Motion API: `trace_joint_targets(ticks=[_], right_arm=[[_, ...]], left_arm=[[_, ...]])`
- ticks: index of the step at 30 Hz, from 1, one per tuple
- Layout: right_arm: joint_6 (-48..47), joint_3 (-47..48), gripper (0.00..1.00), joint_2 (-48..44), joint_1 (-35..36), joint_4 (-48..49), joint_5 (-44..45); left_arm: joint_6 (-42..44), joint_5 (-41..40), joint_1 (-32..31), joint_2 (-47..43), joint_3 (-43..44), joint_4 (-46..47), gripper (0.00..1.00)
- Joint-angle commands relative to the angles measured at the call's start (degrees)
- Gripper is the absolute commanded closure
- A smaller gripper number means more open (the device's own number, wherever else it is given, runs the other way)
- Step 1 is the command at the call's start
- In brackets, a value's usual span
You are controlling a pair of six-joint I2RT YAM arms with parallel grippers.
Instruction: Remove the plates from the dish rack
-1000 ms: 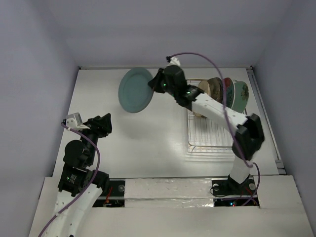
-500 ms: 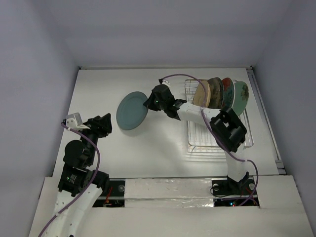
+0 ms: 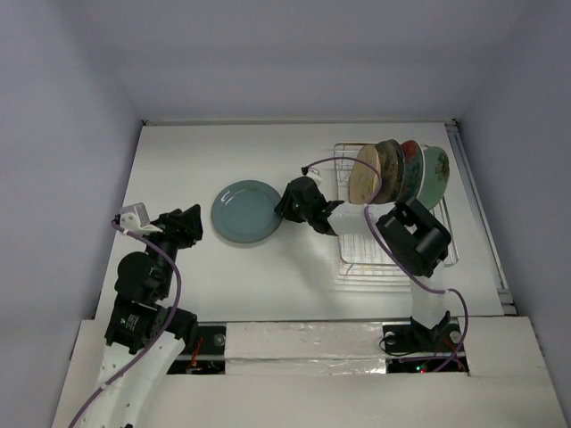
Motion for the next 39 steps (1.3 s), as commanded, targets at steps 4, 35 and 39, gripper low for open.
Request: trace_joint_targets(ticks=[4, 35, 39], right_arm=[[-2.09, -0.09, 0.41, -5.49, 0.27, 2.72, 4.31], [-28.99, 2.54, 0.47, -33.36, -14.15, -34.82, 32.44], [-29.34, 7.11, 0.51, -26.86, -14.68, -37.28, 34.45]], left_arm=[[0.63, 0.21, -0.18, 0.79, 0.10, 2.12, 0.49], [0.37, 0.21, -0.18, -0.18, 0.01, 2.04, 0.64], [0.46, 0.21, -0.18, -0.35, 0.09, 2.04, 0.63]])
